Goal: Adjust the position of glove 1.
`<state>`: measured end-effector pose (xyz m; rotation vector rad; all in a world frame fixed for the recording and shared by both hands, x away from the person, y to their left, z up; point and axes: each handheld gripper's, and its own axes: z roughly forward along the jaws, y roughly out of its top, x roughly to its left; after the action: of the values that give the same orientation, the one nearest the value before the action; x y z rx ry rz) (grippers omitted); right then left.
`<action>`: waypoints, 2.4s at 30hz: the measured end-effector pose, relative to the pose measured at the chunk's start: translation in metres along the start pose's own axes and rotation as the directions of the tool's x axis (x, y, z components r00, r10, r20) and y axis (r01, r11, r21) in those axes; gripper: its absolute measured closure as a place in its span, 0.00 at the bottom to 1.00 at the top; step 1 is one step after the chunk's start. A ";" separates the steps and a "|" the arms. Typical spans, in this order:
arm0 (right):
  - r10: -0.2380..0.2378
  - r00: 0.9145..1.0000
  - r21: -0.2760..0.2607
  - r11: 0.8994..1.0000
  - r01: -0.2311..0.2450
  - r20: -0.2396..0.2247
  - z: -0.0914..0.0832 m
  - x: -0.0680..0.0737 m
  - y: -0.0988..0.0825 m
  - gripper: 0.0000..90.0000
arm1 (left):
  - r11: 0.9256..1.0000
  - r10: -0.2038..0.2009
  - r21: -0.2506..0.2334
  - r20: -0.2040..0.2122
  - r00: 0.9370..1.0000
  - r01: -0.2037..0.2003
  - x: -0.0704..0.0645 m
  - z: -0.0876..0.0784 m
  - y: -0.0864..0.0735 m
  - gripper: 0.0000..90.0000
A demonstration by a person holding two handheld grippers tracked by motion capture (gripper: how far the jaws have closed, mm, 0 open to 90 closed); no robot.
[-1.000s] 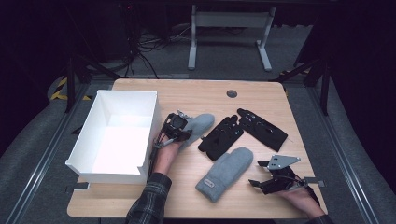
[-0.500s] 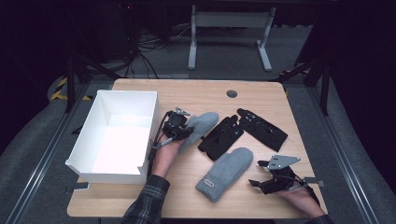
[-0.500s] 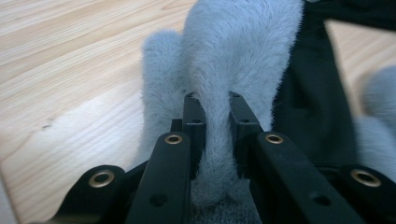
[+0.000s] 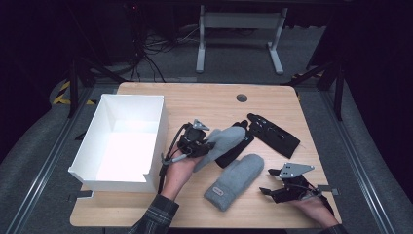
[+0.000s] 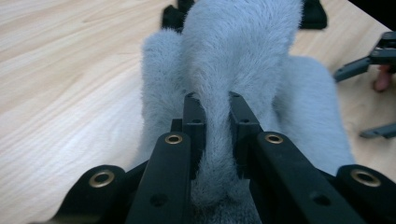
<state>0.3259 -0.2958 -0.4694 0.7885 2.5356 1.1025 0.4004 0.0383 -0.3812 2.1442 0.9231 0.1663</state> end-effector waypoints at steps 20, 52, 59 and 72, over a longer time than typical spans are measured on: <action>-0.091 0.967 -0.048 0.996 0.082 -0.237 0.028 0.045 0.038 1.00 | 0.999 0.039 0.035 0.053 0.998 -0.041 -0.027 0.007 -0.009 0.90; -0.051 0.978 -0.040 0.998 0.044 -0.203 0.012 0.034 0.025 0.93 | 0.993 0.084 0.075 0.112 0.990 -0.092 -0.062 0.027 -0.028 0.67; -0.002 0.975 -0.025 1.000 -0.004 -0.223 0.007 0.028 0.026 0.87 | 0.996 0.090 -0.006 0.145 0.985 -0.090 -0.049 0.005 -0.026 0.47; 0.050 0.986 -0.008 0.999 -0.052 -0.159 0.000 0.018 0.023 1.00 | 0.993 0.032 0.108 0.084 0.996 -0.041 0.000 0.001 -0.060 0.95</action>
<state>0.3196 -0.2722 -0.4530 0.7960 2.6487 1.2425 0.3669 0.0635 -0.4237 2.2517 0.8636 0.0455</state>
